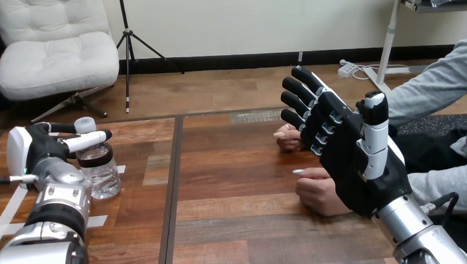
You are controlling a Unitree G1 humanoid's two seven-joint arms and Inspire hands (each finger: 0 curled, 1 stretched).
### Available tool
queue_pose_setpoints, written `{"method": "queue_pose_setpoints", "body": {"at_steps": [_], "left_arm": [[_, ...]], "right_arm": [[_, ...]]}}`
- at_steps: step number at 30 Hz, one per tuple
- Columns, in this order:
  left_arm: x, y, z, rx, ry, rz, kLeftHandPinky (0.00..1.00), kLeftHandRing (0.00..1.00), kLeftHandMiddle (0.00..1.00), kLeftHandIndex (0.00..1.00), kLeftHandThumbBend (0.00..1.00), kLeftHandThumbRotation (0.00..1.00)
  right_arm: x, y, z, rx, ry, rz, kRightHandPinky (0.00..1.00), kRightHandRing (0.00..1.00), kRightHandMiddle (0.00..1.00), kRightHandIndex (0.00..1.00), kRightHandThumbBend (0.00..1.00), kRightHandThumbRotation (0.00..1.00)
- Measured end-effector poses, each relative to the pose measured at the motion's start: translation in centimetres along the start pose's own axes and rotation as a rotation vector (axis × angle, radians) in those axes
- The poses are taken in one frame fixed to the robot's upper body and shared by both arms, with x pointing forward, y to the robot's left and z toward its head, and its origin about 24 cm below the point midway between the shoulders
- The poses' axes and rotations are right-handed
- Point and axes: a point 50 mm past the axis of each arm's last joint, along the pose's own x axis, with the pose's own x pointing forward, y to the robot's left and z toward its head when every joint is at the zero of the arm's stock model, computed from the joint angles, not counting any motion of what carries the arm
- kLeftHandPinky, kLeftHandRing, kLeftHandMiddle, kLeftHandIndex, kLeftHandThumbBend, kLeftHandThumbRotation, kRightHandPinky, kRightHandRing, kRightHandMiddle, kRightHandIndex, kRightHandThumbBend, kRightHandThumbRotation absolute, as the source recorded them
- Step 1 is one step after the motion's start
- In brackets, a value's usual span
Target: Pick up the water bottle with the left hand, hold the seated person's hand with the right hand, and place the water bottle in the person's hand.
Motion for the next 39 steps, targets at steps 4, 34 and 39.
{"method": "queue_pose_setpoints", "body": {"at_steps": [4,34,39], "left_arm": [[0.00,0.00,0.01,-0.001,-0.001,0.000,0.40,0.44,0.49,0.52,0.77,0.00],[-0.08,-0.08,0.72,0.005,-0.087,0.003,0.43,0.48,0.53,0.50,0.79,0.00],[-0.11,-0.11,0.84,0.024,-0.105,0.005,0.46,0.50,0.54,0.50,0.79,0.00]], "right_arm": [[0.01,0.02,0.00,0.003,-0.002,-0.001,0.99,0.98,0.96,0.96,0.97,1.00],[0.08,0.11,-0.07,0.016,-0.009,-0.017,1.00,0.98,0.97,0.97,0.97,1.00],[0.07,0.10,-0.07,0.015,-0.009,-0.017,1.00,0.99,0.97,0.97,0.97,1.00]]}}
